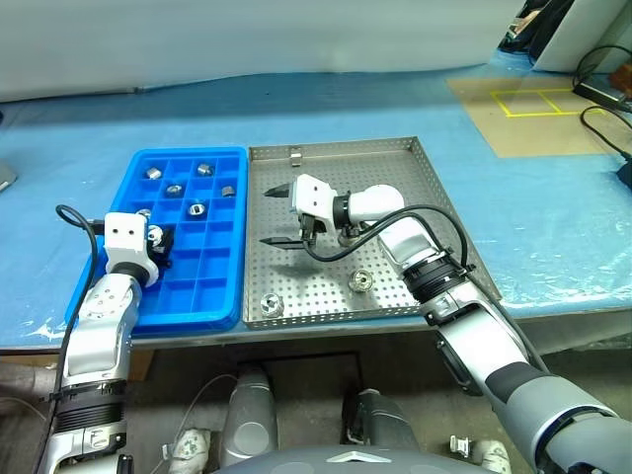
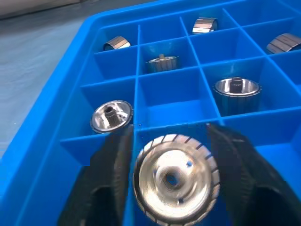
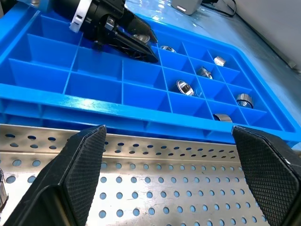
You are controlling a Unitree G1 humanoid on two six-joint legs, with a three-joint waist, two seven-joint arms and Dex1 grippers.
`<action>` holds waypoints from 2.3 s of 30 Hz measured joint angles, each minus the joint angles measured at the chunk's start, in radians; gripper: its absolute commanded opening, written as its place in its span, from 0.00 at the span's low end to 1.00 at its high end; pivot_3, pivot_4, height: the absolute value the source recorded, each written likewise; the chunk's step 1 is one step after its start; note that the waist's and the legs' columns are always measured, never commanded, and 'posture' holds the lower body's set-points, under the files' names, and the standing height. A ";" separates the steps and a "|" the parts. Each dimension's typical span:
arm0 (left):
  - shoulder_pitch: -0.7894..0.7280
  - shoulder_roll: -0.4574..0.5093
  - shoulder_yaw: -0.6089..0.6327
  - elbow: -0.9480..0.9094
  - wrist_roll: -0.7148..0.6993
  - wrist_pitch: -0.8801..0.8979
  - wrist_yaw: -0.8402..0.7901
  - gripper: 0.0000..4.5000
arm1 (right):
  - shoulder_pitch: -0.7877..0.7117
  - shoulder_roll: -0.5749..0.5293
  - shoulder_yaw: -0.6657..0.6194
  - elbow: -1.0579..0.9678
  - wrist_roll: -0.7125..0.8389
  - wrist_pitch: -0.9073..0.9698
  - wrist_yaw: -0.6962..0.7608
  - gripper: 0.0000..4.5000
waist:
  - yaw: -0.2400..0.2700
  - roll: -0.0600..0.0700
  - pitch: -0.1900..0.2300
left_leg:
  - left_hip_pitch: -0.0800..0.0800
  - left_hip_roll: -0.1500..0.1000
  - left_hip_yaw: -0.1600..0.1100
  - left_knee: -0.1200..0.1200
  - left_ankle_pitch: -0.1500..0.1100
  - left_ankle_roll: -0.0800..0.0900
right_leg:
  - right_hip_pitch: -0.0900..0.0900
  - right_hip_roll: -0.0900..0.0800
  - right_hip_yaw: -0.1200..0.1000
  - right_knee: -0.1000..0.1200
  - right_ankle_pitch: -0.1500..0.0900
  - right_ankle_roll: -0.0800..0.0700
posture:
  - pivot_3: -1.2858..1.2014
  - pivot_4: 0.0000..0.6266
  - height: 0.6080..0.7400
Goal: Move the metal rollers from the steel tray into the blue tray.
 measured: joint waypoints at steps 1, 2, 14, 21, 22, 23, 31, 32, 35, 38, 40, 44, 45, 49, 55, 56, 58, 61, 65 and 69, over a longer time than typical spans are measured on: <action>0.000 0.002 0.003 0.000 0.002 0.000 0.001 0.80 | 0.001 0.000 0.000 -0.002 0.000 0.000 0.000 1.00 | 0.000 0.000 0.000 | 0.000 0.000 0.000 0.000 0.000 0.000 | 0.000 0.000 0.000 0.000 0.000 0.000 | 0.61 0.24 1.00; 0.000 0.005 0.006 0.000 0.004 0.000 0.002 0.80 | 0.001 0.000 0.000 -0.005 0.000 0.001 -0.001 1.00 | 0.001 0.000 0.000 | 0.000 0.000 0.000 0.000 0.000 0.000 | 0.000 0.000 0.000 0.000 0.000 0.000 | 0.61 0.24 1.00; -0.037 0.049 -0.020 -0.181 -0.168 0.081 -0.196 0.80 | 0.010 -0.042 -0.057 -0.042 0.043 0.086 -0.006 1.00 | 0.000 0.000 0.000 | 0.000 0.000 0.000 0.000 0.000 0.000 | 0.000 0.000 0.000 0.000 0.000 0.000 | 0.60 0.24 1.00; -0.293 0.048 -0.171 -0.098 -0.187 0.090 -0.323 0.80 | -0.005 -0.131 -0.154 -0.032 0.053 0.132 -0.063 1.00 | -0.003 0.000 0.000 | 0.000 -0.001 0.001 0.003 0.001 -0.001 | 0.001 0.000 0.001 0.001 0.000 0.000 | 0.56 0.24 1.00; -0.313 0.034 -0.205 -0.074 -0.183 0.086 -0.344 0.80 | -0.003 -0.141 -0.158 -0.034 0.053 0.136 -0.066 1.00 | -0.008 0.000 0.000 | 0.000 -0.001 0.001 0.003 0.002 -0.003 | 0.001 0.000 0.001 0.001 0.000 0.000 | 0.56 0.24 1.00; -0.334 0.020 -0.240 -0.045 -0.175 0.082 -0.364 0.80 | 0.000 -0.156 -0.162 -0.036 0.052 0.139 -0.073 1.00 | -0.011 0.000 0.000 | 0.000 -0.001 0.001 0.003 0.002 -0.003 | 0.001 0.000 0.001 0.001 0.000 0.000 | 0.55 0.24 1.00; -0.513 -0.089 -0.459 0.297 -0.068 -0.053 -0.535 0.80 | 0.151 -0.271 -0.239 -0.214 0.052 0.241 -0.161 1.00 | -0.057 0.000 0.000 | -0.001 -0.001 0.002 0.004 0.002 -0.002 | 0.000 0.001 0.002 0.000 0.003 0.004 | 0.46 0.24 1.00; -0.539 -0.105 -0.474 0.353 -0.056 -0.078 -0.555 0.80 | 0.180 -0.278 -0.245 -0.254 0.053 0.264 -0.175 1.00 | -0.068 0.000 0.000 | -0.001 -0.001 0.002 0.004 0.002 -0.002 | 0.000 0.001 0.002 0.000 0.003 0.004 | 0.45 0.24 1.00; -0.595 -0.150 -0.498 0.492 -0.033 -0.141 -0.615 0.80 | 0.266 -0.302 -0.269 -0.374 0.054 0.330 -0.213 1.00 | -0.091 0.000 0.000 | 0.000 -0.002 0.003 0.004 0.002 -0.002 | 0.001 0.001 0.004 0.000 0.003 0.005 | 0.43 0.24 1.00; -0.644 -0.178 -0.497 0.607 -0.018 -0.184 -0.645 0.80 | 0.335 -0.322 -0.297 -0.470 0.057 0.390 -0.246 1.00 | -0.112 0.000 0.000 | 0.002 -0.002 0.004 0.004 0.001 -0.001 | 0.002 0.001 0.005 0.000 0.002 0.003 | 0.42 0.24 1.00; -0.669 -0.190 -0.494 0.669 -0.008 -0.209 -0.649 0.80 | 0.366 -0.330 -0.310 -0.511 0.057 0.420 -0.264 1.00 | -0.123 0.000 0.000 | 0.005 -0.002 0.005 0.004 0.001 0.000 | 0.005 0.001 0.006 0.000 0.002 0.003 | 0.41 0.24 1.00; -0.679 -0.213 -0.491 0.749 0.009 -0.232 -0.658 0.80 | 0.404 -0.332 -0.310 -0.569 0.057 0.457 -0.289 1.00 | -0.139 0.000 0.000 | 0.007 -0.002 0.005 0.004 0.000 0.001 | 0.007 0.001 0.006 -0.001 0.002 0.002 | 0.41 0.24 1.00; -0.679 -0.217 -0.491 0.756 0.011 -0.233 -0.661 0.80 | 0.406 -0.332 -0.309 -0.574 0.057 0.462 -0.294 1.00 | -0.139 0.000 0.000 | 0.007 -0.002 0.005 0.004 -0.001 0.002 | 0.007 0.001 0.006 -0.001 0.002 0.002 | 0.41 0.24 1.00; -0.677 -0.223 -0.492 0.763 0.023 -0.234 -0.683 0.80 | 0.406 -0.332 -0.305 -0.583 0.056 0.471 -0.301 1.00 | -0.139 0.000 0.000 | 0.007 -0.002 0.005 0.005 -0.002 0.003 | 0.007 0.000 0.006 -0.001 0.002 0.002 | 0.42 0.24 1.00; -0.660 -0.230 -0.495 0.774 0.050 -0.239 -0.668 0.80 | 0.405 -0.341 -0.295 -0.579 0.049 0.470 -0.305 1.00 | -0.139 0.000 0.000 | 0.007 -0.002 0.006 0.005 -0.002 0.005 | 0.007 0.000 0.006 -0.002 0.002 0.002 | 0.42 0.24 1.00; -0.660 -0.230 -0.493 0.782 0.054 -0.242 -0.658 0.80 | 0.405 -0.341 -0.293 -0.578 0.049 0.470 -0.306 1.00 | -0.139 0.000 0.000 | 0.007 -0.002 0.006 0.005 -0.002 0.005 | 0.007 0.000 0.006 -0.002 0.002 0.002 | 0.41 0.24 1.00; -0.660 -0.228 -0.493 0.809 0.071 -0.250 -0.642 0.80 | 0.405 -0.341 -0.289 -0.578 0.048 0.470 -0.308 1.00 | -0.139 0.000 0.000 | 0.007 -0.002 0.006 0.005 -0.002 0.005 | 0.007 0.000 0.006 -0.002 0.002 0.002 | 0.42 0.24 1.00; -0.660 -0.226 -0.491 0.849 0.092 -0.265 -0.616 0.80 | 0.405 -0.341 -0.274 -0.577 0.047 0.468 -0.312 1.00 | -0.139 0.000 0.000 | 0.007 -0.002 0.006 0.005 -0.002 0.005 | 0.007 0.000 0.006 -0.002 0.002 0.002 | 0.42 0.24 1.00; -0.667 -0.230 -0.487 0.866 0.105 -0.280 -0.609 0.80 | 0.405 -0.341 -0.266 -0.574 0.046 0.466 -0.318 1.00 | -0.138 0.000 0.000 | 0.008 -0.002 0.006 0.005 -0.003 0.005 | 0.008 0.000 0.006 -0.002 0.002 0.002 | 0.42 0.24 1.00; -0.671 -0.236 -0.483 0.877 0.109 -0.285 -0.616 0.67 | 0.403 -0.341 -0.263 -0.560 0.042 0.460 -0.321 1.00 | -0.138 0.000 0.000 | 0.008 -0.002 0.006 0.005 -0.003 0.005 | 0.010 0.000 0.006 -0.003 0.002 0.002 | 0.42 0.24 1.00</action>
